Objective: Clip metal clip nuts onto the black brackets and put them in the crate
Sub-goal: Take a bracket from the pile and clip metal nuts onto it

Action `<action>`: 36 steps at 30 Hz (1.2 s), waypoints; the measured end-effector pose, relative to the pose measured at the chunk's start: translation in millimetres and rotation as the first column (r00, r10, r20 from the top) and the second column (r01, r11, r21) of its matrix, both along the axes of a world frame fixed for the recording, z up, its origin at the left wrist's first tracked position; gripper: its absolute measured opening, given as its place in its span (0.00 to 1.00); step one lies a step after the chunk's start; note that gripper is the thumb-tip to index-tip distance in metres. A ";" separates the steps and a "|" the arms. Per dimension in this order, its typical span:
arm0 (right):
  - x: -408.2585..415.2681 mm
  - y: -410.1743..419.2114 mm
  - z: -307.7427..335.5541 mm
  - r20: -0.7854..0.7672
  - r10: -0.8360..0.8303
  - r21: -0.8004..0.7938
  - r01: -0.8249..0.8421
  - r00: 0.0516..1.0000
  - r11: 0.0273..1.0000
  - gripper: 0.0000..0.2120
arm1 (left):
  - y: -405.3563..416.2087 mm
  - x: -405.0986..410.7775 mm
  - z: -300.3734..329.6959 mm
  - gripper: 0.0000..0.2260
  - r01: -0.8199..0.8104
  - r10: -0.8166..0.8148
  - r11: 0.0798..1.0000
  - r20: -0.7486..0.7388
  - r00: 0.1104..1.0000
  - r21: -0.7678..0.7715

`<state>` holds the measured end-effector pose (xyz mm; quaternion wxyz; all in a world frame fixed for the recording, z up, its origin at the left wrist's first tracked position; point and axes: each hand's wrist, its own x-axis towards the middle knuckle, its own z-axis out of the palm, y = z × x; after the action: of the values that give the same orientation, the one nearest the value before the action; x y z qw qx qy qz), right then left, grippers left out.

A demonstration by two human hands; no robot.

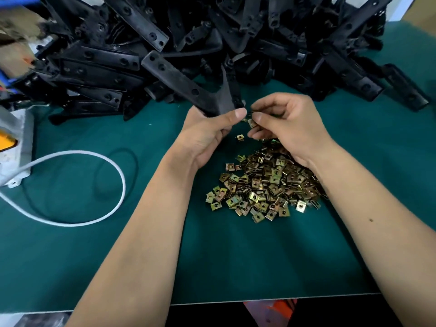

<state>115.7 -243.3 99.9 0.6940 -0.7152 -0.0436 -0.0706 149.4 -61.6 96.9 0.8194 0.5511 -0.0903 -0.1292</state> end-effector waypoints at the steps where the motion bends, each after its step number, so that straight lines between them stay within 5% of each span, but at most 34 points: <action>1: 0.1 0.4 0.2 -0.002 -0.002 0.018 0.002 1.000 1.000 0.06 | -1.6 -1.7 -1.2 0.14 0.026 -0.026 1.000 0.013 1.000 0.006; 12: -0.5 2.0 -0.4 0.032 -0.072 -0.002 0.072 0.997 0.997 0.03 | -5.3 -7.3 -4.0 0.15 -0.085 0.072 0.987 0.093 0.993 0.139; 22: -0.6 6.1 -4.9 0.102 -0.104 -0.020 0.107 0.989 0.994 0.05 | -7.8 -6.6 -0.5 0.18 -0.103 0.104 0.985 -0.006 0.995 0.137; 31: 5.5 -5.3 -3.7 0.116 -0.238 0.035 0.236 0.964 0.971 0.02 | -0.6 -8.8 10.0 0.18 -0.005 0.017 0.998 -0.193 0.981 0.059; 34: 6.2 -6.9 -6.7 0.032 -0.200 0.019 0.199 0.979 0.980 0.05 | -4.7 -10.5 15.0 0.30 -0.079 0.066 0.996 -0.314 0.947 -0.031; 36: 6.0 -4.8 -6.4 -0.019 -0.161 0.055 0.162 0.987 0.985 0.05 | -3.5 -7.7 17.8 0.28 -0.193 0.114 0.972 -0.448 0.887 -0.136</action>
<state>121.7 -248.1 93.5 0.7061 -0.6970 0.0217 -0.1228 141.6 -65.1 114.7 0.8718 0.4386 0.1290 -0.1757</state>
